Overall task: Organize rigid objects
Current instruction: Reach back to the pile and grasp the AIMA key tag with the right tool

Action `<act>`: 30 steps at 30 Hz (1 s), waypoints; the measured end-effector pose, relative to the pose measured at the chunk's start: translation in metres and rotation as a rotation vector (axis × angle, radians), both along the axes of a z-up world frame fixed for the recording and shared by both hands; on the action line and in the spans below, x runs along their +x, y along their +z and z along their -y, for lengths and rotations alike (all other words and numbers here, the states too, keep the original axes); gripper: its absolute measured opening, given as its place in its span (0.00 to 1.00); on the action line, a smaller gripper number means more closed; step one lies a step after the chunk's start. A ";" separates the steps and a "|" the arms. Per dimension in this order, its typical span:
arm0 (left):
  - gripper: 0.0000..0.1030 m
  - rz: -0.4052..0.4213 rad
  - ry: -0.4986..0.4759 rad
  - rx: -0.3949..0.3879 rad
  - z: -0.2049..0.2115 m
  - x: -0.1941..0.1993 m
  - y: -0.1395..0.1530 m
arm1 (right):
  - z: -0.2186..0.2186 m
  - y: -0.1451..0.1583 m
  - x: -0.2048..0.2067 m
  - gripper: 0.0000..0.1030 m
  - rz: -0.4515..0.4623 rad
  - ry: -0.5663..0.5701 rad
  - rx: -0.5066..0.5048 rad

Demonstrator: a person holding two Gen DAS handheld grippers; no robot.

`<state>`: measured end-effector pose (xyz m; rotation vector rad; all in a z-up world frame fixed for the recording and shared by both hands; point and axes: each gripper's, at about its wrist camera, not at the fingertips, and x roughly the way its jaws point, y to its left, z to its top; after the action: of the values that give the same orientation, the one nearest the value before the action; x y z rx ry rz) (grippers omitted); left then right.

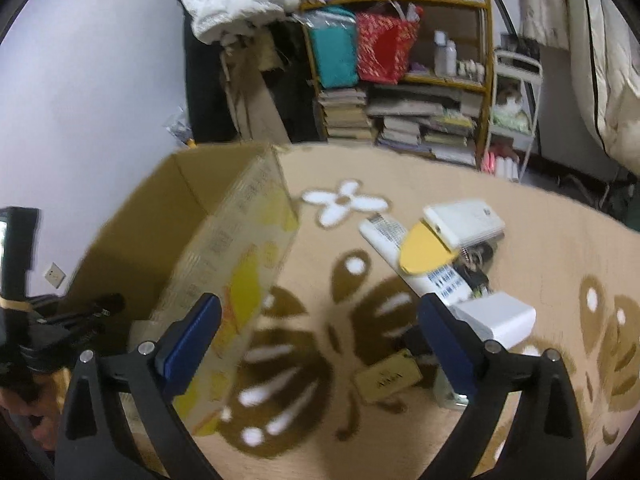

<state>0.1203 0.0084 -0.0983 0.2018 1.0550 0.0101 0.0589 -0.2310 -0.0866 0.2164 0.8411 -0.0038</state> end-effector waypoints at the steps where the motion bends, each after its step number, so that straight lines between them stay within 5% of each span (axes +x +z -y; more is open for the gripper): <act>1: 0.20 0.000 0.000 -0.001 0.001 0.000 0.000 | 0.004 -0.005 0.000 0.99 -0.017 -0.005 0.010; 18: 0.20 0.001 -0.003 0.002 0.001 0.000 0.000 | 0.026 -0.050 0.009 0.85 -0.236 -0.050 0.088; 30: 0.21 0.000 -0.002 0.001 0.001 0.000 0.000 | 0.024 -0.057 0.000 0.80 -0.288 -0.094 0.098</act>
<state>0.1199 0.0076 -0.0984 0.2036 1.0549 0.0087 0.0589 -0.2550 -0.1434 0.3532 1.1184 -0.0836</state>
